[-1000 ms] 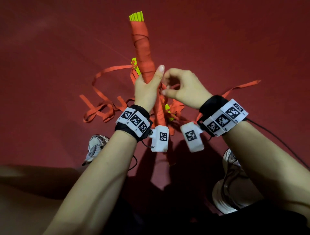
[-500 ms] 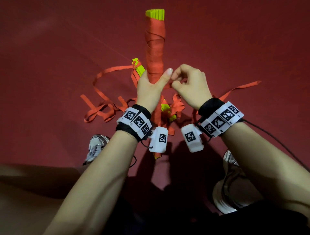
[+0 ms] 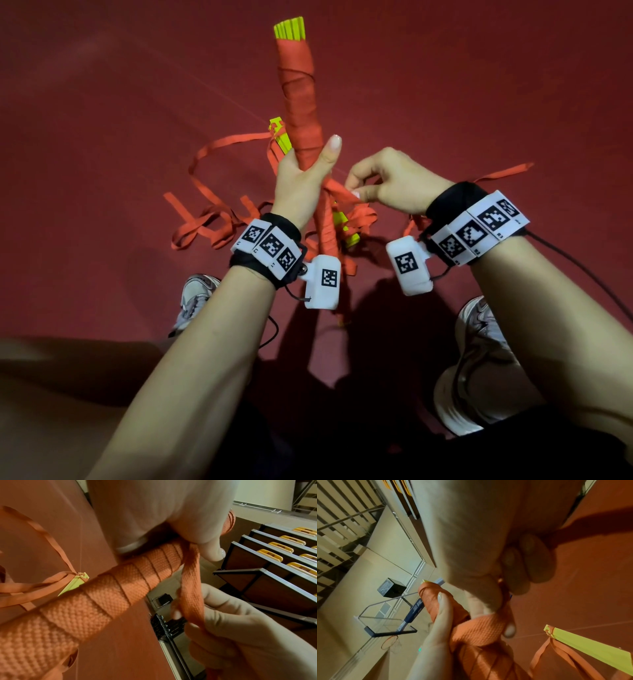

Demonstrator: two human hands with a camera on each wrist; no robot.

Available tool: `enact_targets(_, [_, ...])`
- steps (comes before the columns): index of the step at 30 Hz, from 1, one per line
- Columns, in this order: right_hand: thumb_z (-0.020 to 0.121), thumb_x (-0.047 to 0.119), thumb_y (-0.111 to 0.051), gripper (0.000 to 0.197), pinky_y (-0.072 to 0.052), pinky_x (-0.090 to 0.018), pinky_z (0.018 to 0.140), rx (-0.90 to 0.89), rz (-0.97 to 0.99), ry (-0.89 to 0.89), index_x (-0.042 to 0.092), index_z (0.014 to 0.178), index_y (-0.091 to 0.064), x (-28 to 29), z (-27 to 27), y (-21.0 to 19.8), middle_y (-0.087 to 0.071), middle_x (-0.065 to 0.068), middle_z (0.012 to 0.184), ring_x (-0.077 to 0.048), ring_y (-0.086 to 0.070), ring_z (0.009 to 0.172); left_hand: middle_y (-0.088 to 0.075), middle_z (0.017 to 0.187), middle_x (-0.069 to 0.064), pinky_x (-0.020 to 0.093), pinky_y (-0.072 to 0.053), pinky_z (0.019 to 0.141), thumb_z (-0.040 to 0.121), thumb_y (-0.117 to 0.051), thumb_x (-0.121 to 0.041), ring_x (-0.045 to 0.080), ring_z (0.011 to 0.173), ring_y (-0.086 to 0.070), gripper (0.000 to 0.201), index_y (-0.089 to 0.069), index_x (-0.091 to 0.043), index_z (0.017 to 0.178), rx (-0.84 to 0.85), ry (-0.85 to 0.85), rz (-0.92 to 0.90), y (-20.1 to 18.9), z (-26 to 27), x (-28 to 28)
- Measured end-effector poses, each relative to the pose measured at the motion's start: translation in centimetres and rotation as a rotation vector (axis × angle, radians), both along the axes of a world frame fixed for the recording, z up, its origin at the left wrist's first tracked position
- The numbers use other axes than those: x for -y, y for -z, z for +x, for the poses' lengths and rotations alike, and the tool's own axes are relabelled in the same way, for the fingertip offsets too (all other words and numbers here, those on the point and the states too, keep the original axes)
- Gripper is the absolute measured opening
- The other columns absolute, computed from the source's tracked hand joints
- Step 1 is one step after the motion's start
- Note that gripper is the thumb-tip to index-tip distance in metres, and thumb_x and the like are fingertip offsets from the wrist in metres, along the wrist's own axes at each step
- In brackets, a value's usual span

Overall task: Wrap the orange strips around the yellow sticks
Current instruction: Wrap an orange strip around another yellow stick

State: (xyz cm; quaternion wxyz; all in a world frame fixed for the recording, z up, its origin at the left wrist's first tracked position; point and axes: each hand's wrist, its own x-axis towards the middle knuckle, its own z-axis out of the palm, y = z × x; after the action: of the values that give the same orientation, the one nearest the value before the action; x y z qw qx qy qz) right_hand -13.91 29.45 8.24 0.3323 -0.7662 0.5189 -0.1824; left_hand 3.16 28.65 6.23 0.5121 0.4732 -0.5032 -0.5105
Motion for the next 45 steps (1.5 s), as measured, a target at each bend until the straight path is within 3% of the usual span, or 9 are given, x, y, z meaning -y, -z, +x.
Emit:
enact_targets(8, [0.082,0.014,-0.057,0.021,-0.027,-0.033,0.05,0.387,0.095,0.061,0.002,0.078,-0.074,-0.5,-0.5,-1.0,-0.048,-0.006,0.05,-0.027,-0.032,0.049,-0.045,0.064,-0.003,0.031,-0.038,0.064,0.076,-0.071,-0.06,0.012,0.061,-0.042,0.045,-0.05,-0.02,0.07,-0.006,0.019,0.031,0.4,0.7,0.8])
enact_targets(14, [0.083,0.043,-0.076,0.038,-0.044,-0.038,0.065,0.205,-0.049,0.004,0.014,0.062,-0.064,-0.3,0.5,-0.9,-0.061,-0.012,0.062,-0.015,-0.051,0.06,-0.043,0.063,0.0,0.029,-0.04,0.057,0.08,-0.071,-0.05,0.014,0.055,-0.042,0.04,-0.048,-0.018,0.072,-0.167,0.145,0.152,0.0,0.7,0.3])
enact_targets(22, [0.088,0.014,-0.075,0.006,-0.046,-0.023,0.068,0.309,-0.052,-0.011,0.01,0.09,-0.079,-0.4,0.8,-1.2,-0.065,-0.005,0.061,-0.004,-0.056,0.059,-0.06,0.087,0.02,0.052,-0.036,0.084,0.077,-0.076,-0.049,0.039,0.09,-0.051,0.044,-0.068,-0.007,0.089,-0.41,0.29,0.288,-0.1,1.3,0.4])
enact_targets(28, [0.085,0.027,-0.078,0.016,-0.046,-0.029,0.109,0.348,-0.188,-0.007,0.013,0.079,-0.079,-1.0,1.8,-1.8,-0.075,0.001,0.07,-0.019,-0.074,0.097,-0.069,0.085,0.01,0.033,-0.034,0.056,0.073,-0.074,-0.052,0.019,0.057,-0.048,0.06,-0.066,-0.004,0.108,-0.375,0.332,0.327,-0.6,0.9,-0.4])
enact_targets(32, [0.084,0.022,-0.08,0.026,-0.057,-0.041,0.088,0.376,-0.105,0.103,0.01,0.065,-0.069,-1.1,1.8,-1.4,-0.076,0.004,0.071,-0.014,-0.075,0.089,-0.058,0.077,0.012,0.029,-0.041,0.049,0.08,-0.063,-0.049,0.018,0.049,-0.049,0.061,-0.064,-0.001,0.119,-0.396,0.351,0.337,-0.7,0.7,-0.8])
enact_targets(36, [0.078,0.017,-0.085,0.034,-0.046,-0.018,0.052,0.458,-0.009,0.208,-0.005,0.067,-0.062,-1.0,1.3,-0.4,-0.066,0.024,0.066,-0.004,-0.059,0.046,-0.064,0.104,0.023,0.037,-0.055,0.066,0.069,-0.073,-0.047,0.033,0.072,-0.069,0.08,-0.059,-0.001,0.133,-0.358,0.425,0.365,-0.8,1.0,-0.8])
enact_targets(39, [0.077,0.028,-0.087,0.038,-0.046,-0.026,0.054,0.422,0.044,0.199,-0.003,0.076,-0.065,-0.9,0.9,0.4,-0.065,0.006,0.06,-0.01,-0.055,0.048,-0.065,0.128,0.016,0.059,-0.043,0.099,0.07,-0.074,-0.043,0.039,0.107,-0.064,0.084,-0.053,-0.009,0.143,-0.357,0.523,0.373,-0.5,1.3,-0.8])
enact_targets(42, [0.082,0.032,-0.079,0.047,-0.044,-0.029,0.055,0.44,0.051,0.122,-0.012,0.083,-0.065,-1.3,1.3,0.8,-0.059,-0.026,0.059,-0.016,-0.053,0.048,-0.056,0.134,0.025,0.059,-0.037,0.098,0.071,-0.075,-0.042,0.044,0.113,-0.05,0.087,-0.048,-0.015,0.149,-0.359,0.608,0.337,0.0,1.5,-0.6])
enact_targets(45, [0.078,0.043,-0.08,0.05,-0.041,-0.029,0.057,0.38,-0.031,0.136,-0.005,0.071,-0.066,-1.1,1.2,0.8,-0.061,-0.019,0.057,-0.011,-0.052,0.051,-0.056,0.12,0.029,0.055,-0.041,0.092,0.071,-0.067,-0.026,0.044,0.107,-0.049,0.056,-0.07,-0.014,0.125,-0.403,0.514,0.344,-0.5,1.2,-0.7])
